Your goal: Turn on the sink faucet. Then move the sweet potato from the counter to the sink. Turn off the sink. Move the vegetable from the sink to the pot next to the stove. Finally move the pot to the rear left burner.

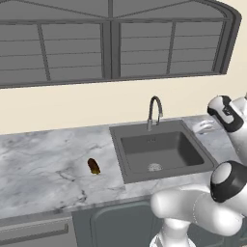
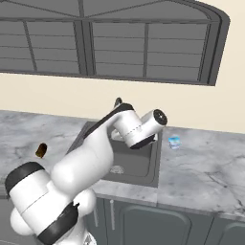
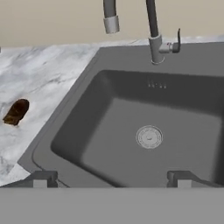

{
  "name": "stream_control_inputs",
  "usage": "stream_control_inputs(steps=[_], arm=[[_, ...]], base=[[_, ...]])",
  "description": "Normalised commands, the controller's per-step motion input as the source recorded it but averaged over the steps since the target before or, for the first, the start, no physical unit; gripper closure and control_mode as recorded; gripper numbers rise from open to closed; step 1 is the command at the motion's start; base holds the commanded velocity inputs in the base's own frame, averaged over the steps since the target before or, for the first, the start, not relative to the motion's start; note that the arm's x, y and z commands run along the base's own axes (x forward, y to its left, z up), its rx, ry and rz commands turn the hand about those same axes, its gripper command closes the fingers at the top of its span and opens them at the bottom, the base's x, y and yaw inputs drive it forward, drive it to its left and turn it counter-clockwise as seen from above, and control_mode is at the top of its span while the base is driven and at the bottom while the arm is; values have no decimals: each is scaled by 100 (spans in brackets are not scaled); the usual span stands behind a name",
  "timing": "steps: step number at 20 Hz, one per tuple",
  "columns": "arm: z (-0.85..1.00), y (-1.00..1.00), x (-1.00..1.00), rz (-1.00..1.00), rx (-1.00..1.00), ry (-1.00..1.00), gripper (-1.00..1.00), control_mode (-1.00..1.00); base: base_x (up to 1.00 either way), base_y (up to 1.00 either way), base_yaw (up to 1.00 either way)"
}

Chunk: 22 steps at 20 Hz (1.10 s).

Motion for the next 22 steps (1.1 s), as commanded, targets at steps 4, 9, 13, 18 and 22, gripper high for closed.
stream_control_inputs(steps=[4, 9, 13, 18, 22], arm=[[-23, 0, 50, 0, 0, -9, -100, -100], [-24, 1, 56, 0, 3, -14, -100, -100], [-24, 4, 28, 0, 6, -31, -100, -100], [-4, 0, 12, 1, 1, -7, -100, -100], [-7, 2, 19, 1, 0, -10, -100, -100]], base=[[0, 0, 0], [0, 0, 0], [0, 0, 0], [0, 0, 0], [0, 0, 0]])
